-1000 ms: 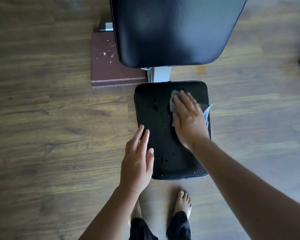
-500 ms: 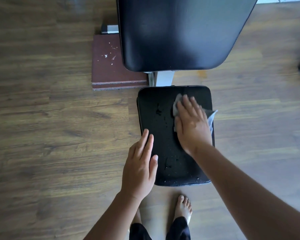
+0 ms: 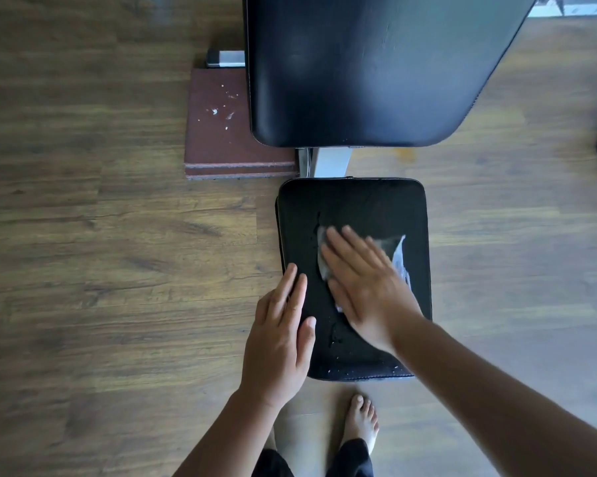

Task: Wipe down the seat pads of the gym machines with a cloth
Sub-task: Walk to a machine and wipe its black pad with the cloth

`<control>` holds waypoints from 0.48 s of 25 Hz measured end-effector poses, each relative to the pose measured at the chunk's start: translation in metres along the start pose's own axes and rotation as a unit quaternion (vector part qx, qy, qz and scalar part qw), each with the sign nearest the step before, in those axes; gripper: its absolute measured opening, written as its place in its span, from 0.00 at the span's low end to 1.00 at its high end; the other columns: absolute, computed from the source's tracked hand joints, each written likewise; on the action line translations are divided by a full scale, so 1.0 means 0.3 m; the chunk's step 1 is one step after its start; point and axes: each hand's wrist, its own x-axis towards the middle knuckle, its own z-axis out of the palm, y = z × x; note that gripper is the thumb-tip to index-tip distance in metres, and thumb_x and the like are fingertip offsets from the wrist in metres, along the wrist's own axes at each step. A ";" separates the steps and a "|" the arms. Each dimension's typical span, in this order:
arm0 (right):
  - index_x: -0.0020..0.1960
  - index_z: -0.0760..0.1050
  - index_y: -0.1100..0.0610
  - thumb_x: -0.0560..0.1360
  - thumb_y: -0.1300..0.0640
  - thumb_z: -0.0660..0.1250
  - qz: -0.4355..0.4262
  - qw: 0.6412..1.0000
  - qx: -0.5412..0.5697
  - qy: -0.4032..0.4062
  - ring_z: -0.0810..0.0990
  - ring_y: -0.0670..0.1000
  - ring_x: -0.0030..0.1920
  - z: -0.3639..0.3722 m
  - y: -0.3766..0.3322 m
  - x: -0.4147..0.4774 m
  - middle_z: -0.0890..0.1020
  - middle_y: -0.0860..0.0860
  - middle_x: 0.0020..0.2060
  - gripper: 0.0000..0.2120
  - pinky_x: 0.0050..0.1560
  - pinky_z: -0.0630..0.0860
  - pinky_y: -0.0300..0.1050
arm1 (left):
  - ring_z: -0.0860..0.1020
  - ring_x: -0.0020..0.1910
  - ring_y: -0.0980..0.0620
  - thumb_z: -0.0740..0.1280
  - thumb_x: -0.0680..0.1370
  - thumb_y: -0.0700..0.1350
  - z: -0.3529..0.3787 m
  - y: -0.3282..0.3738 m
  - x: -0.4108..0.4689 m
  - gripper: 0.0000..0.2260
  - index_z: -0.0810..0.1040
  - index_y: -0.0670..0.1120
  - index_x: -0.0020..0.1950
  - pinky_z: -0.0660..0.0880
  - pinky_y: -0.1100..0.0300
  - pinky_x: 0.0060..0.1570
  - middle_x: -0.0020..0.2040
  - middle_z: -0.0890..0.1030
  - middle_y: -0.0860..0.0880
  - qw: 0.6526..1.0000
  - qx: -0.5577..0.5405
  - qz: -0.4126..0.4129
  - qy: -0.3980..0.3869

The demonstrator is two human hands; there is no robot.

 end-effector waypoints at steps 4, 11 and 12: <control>0.81 0.59 0.55 0.84 0.47 0.49 -0.019 0.999 -0.031 -0.008 0.52 0.56 0.82 -0.028 0.101 0.190 0.58 0.52 0.81 0.27 0.80 0.53 0.58 | 0.67 0.75 0.46 0.56 0.85 0.48 0.005 -0.002 0.003 0.24 0.62 0.44 0.82 0.69 0.52 0.72 0.83 0.57 0.51 1.000 -0.001 -0.003 0.002; 0.83 0.48 0.52 0.85 0.43 0.45 -0.045 0.994 -0.079 -0.065 0.43 0.52 0.82 -0.022 0.032 0.122 0.48 0.48 0.83 0.29 0.81 0.46 0.55 | 0.67 0.75 0.47 0.56 0.85 0.48 0.004 0.001 0.000 0.25 0.61 0.45 0.82 0.67 0.55 0.73 0.84 0.57 0.51 1.000 0.005 -0.007 0.003; 0.83 0.47 0.51 0.85 0.43 0.45 -0.086 0.990 -0.077 -0.085 0.43 0.52 0.82 -0.027 0.040 0.066 0.47 0.48 0.83 0.29 0.81 0.45 0.54 | 0.67 0.76 0.47 0.56 0.85 0.48 0.003 -0.001 0.001 0.25 0.61 0.45 0.82 0.66 0.56 0.74 0.84 0.56 0.52 1.000 0.005 -0.006 0.001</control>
